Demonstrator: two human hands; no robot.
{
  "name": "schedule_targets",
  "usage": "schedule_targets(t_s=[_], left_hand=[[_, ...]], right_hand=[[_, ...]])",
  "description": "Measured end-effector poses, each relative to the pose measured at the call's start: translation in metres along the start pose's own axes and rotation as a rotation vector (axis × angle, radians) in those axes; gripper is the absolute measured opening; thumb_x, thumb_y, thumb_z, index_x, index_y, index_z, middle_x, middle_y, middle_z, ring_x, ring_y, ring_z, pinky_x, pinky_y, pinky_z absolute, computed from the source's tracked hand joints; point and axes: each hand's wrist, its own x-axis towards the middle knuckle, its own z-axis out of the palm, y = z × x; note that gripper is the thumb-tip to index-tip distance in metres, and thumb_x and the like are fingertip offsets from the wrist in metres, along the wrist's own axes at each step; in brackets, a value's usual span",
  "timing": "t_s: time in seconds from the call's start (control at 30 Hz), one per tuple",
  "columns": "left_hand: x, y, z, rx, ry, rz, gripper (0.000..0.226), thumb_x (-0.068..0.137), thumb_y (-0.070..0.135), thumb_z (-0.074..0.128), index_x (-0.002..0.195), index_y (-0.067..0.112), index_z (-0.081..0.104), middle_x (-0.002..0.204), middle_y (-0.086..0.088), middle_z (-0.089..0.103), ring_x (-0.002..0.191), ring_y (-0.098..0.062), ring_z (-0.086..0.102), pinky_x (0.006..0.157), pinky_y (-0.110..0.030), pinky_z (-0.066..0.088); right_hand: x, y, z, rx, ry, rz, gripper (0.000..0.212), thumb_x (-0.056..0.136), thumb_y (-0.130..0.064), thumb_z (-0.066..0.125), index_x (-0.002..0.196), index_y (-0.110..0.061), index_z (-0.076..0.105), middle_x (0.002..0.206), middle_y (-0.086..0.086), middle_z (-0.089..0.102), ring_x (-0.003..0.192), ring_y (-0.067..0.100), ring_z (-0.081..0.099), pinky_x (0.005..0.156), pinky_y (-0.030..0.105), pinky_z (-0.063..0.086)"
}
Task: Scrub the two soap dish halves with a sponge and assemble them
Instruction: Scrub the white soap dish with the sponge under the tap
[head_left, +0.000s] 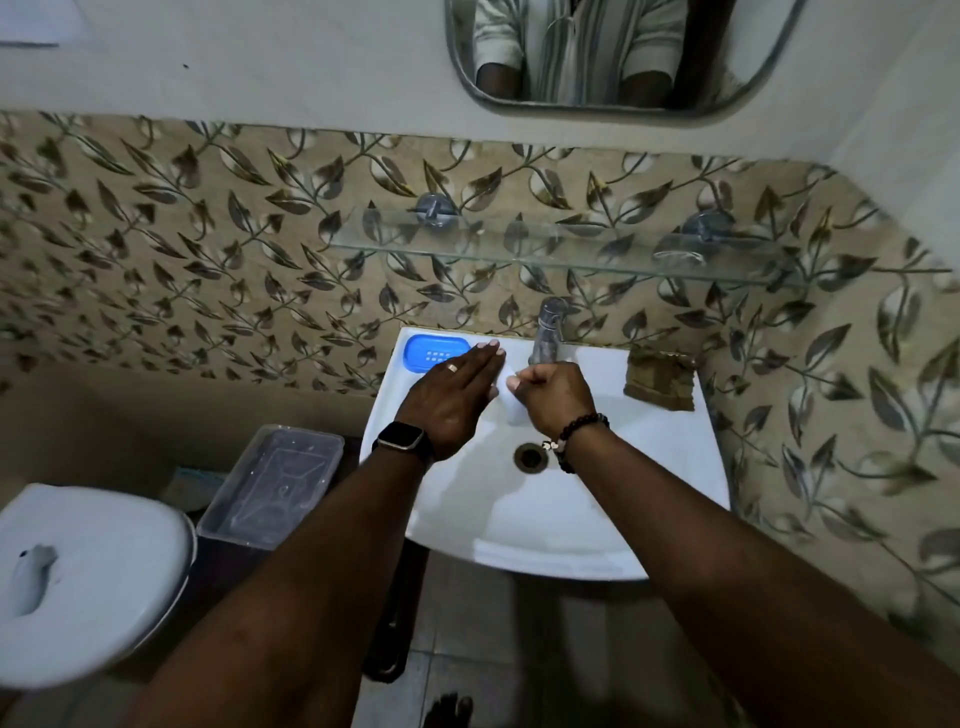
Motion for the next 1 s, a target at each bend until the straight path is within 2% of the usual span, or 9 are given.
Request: schedule_targets(t_s=[0.13, 0.33, 0.47, 0.6, 0.73, 0.8, 0.87, 0.93, 1.0], left_hand=[[0.014, 0.019, -0.012, -0.014, 0.032, 0.011, 0.049, 0.104, 0.024, 0.047, 0.151, 0.012, 0.040, 0.157, -0.010, 0.039, 0.141, -0.032, 0.042, 0.109, -0.044, 0.041], [0.027, 0.036, -0.025, -0.028, 0.052, 0.035, 0.049, 0.104, 0.021, 0.046, 0.151, 0.012, 0.038, 0.158, -0.009, 0.038, 0.145, -0.029, 0.037, 0.112, -0.043, 0.039], [0.030, 0.044, -0.028, -0.053, 0.079, 0.054, 0.047, 0.104, 0.020, 0.047, 0.150, 0.011, 0.041, 0.155, -0.010, 0.043, 0.142, -0.030, 0.041, 0.111, -0.042, 0.039], [0.031, 0.046, -0.025, -0.051, 0.096, 0.037, 0.046, 0.104, 0.024, 0.046, 0.148, 0.014, 0.044, 0.154, -0.007, 0.045, 0.141, -0.029, 0.042, 0.109, -0.041, 0.040], [0.032, 0.046, -0.023, -0.043, 0.119, 0.023, 0.045, 0.103, 0.030, 0.042, 0.145, 0.014, 0.049, 0.149, -0.009, 0.051, 0.129, -0.036, 0.051, 0.099, -0.044, 0.047], [0.031, 0.045, -0.022, -0.032, 0.154, 0.018, 0.042, 0.101, 0.027, 0.047, 0.140, 0.014, 0.053, 0.142, -0.011, 0.055, 0.115, -0.039, 0.056, 0.089, -0.045, 0.050], [0.030, 0.043, -0.018, -0.085, 0.221, -0.048, 0.039, 0.102, 0.030, 0.045, 0.136, 0.017, 0.058, 0.132, -0.011, 0.057, 0.110, -0.033, 0.055, 0.085, -0.039, 0.049], [0.031, 0.041, -0.014, -0.276, 0.318, -0.204, 0.039, 0.104, 0.037, 0.040, 0.128, 0.016, 0.063, 0.115, -0.009, 0.059, 0.103, -0.024, 0.057, 0.083, -0.029, 0.047], [0.033, 0.042, -0.014, -0.584, 0.377, -0.462, 0.044, 0.102, 0.048, 0.043, 0.109, 0.013, 0.069, 0.091, -0.004, 0.063, 0.083, -0.016, 0.065, 0.069, -0.017, 0.047]], right_hand=[[-0.003, -0.004, -0.020, 0.172, 0.009, 0.058, 0.011, 0.089, -0.017, 0.071, 0.083, -0.008, 0.071, 0.073, 0.003, 0.065, 0.071, 0.019, 0.059, 0.081, 0.041, 0.056], [-0.009, -0.008, -0.038, 0.500, -0.009, 0.199, 0.018, 0.094, -0.011, 0.065, 0.102, 0.005, 0.067, 0.108, 0.029, 0.069, 0.101, 0.043, 0.067, 0.091, 0.056, 0.055], [-0.016, -0.008, -0.044, 0.611, -0.008, 0.251, 0.029, 0.096, -0.011, 0.062, 0.116, 0.009, 0.063, 0.117, 0.030, 0.066, 0.110, 0.043, 0.064, 0.097, 0.055, 0.053], [-0.019, -0.007, -0.046, 0.677, -0.018, 0.274, 0.030, 0.097, -0.013, 0.061, 0.119, 0.007, 0.062, 0.117, 0.026, 0.068, 0.098, 0.033, 0.066, 0.084, 0.042, 0.055], [-0.018, -0.004, -0.048, 0.680, -0.016, 0.273, 0.026, 0.097, -0.014, 0.061, 0.114, 0.005, 0.064, 0.105, 0.020, 0.069, 0.088, 0.029, 0.066, 0.080, 0.041, 0.057], [-0.017, -0.003, -0.048, 0.615, -0.017, 0.230, 0.023, 0.097, -0.014, 0.061, 0.110, 0.004, 0.066, 0.107, 0.023, 0.070, 0.090, 0.030, 0.065, 0.088, 0.047, 0.057], [-0.017, -0.001, -0.050, 0.430, -0.022, 0.087, 0.018, 0.096, -0.014, 0.062, 0.103, 0.001, 0.069, 0.101, 0.021, 0.071, 0.088, 0.027, 0.063, 0.085, 0.045, 0.056], [-0.019, 0.002, -0.053, 0.153, -0.023, -0.146, 0.012, 0.094, -0.016, 0.064, 0.092, -0.006, 0.070, 0.089, 0.010, 0.071, 0.082, 0.021, 0.061, 0.076, 0.037, 0.053], [-0.022, 0.007, -0.055, -0.155, -0.014, -0.374, 0.011, 0.090, -0.019, 0.066, 0.082, -0.011, 0.067, 0.083, 0.004, 0.069, 0.079, 0.019, 0.060, 0.066, 0.031, 0.044]])
